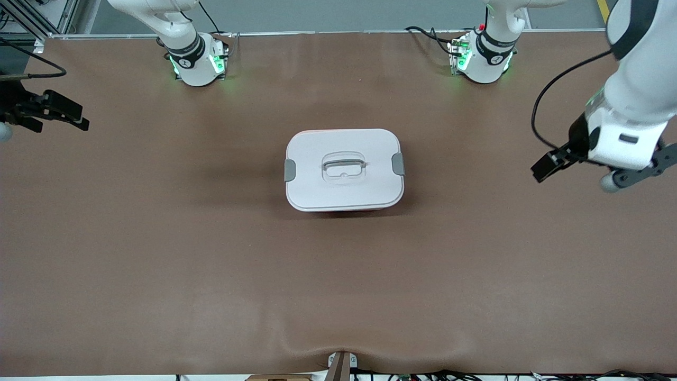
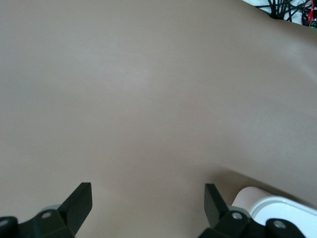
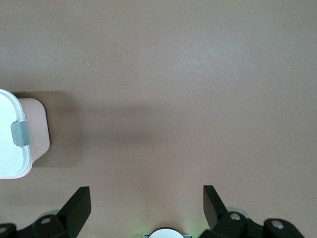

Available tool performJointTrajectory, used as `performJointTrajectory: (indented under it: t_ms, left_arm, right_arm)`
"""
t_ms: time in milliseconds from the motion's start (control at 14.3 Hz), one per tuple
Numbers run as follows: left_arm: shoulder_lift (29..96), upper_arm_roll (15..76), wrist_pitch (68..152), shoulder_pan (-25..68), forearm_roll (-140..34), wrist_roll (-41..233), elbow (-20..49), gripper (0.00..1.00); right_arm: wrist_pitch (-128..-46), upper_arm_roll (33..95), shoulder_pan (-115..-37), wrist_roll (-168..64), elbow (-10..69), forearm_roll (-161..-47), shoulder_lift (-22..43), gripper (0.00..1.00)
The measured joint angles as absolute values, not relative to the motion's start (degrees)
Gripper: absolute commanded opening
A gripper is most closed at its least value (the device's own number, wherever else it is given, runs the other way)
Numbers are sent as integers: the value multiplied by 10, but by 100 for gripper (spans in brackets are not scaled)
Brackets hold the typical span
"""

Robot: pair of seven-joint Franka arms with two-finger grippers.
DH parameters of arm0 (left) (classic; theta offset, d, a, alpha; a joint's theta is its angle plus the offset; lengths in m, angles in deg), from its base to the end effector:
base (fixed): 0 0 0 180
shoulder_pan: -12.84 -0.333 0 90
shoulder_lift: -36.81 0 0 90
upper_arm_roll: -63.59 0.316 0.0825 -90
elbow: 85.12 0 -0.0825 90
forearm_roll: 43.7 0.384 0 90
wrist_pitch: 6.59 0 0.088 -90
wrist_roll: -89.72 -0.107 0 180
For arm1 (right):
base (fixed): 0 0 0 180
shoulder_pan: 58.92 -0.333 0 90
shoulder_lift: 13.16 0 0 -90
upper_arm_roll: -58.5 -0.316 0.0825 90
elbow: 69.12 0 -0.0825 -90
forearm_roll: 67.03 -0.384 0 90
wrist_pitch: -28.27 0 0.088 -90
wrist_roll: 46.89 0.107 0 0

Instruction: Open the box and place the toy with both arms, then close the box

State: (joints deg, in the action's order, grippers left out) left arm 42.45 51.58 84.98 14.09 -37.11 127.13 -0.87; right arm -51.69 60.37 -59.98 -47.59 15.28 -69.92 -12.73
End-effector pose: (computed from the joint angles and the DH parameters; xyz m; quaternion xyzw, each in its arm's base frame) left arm 0.5760 -0.1168 0.6199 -0.9767 -0.2089 -0.0344 0.0360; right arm 0.5385 -0.0014 0.6512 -0.9988 -0.0024 0.0421 0.0254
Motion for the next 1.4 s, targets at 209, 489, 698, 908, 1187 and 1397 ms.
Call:
performJointTrajectory:
  t_ms: [209,489,698,908,1187,1397]
  left_arm:
    - [380,534,807,141,-371,1259,-9,100]
    - [351,547,774,141,-372,1174,-5,100]
    - [353,577,774,140,-386,1091,6,100]
    - [354,581,774,141,-394,1036,9,100]
    - [354,593,779,140,-394,953,11,100]
    - [355,594,786,140,-394,938,19,100]
  right_arm:
    - [-517,604,-600,-476,153,-699,-127,100]
    - [-517,604,-600,-476,153,-699,-127,100]
    - [-517,604,-600,-476,153,-699,-127,100]
    - [-517,604,-600,-476,153,-699,-127,100]
    - [-517,604,-600,-476,153,-699,-127,100]
    - [-517,604,-600,-476,153,-699,-127,100]
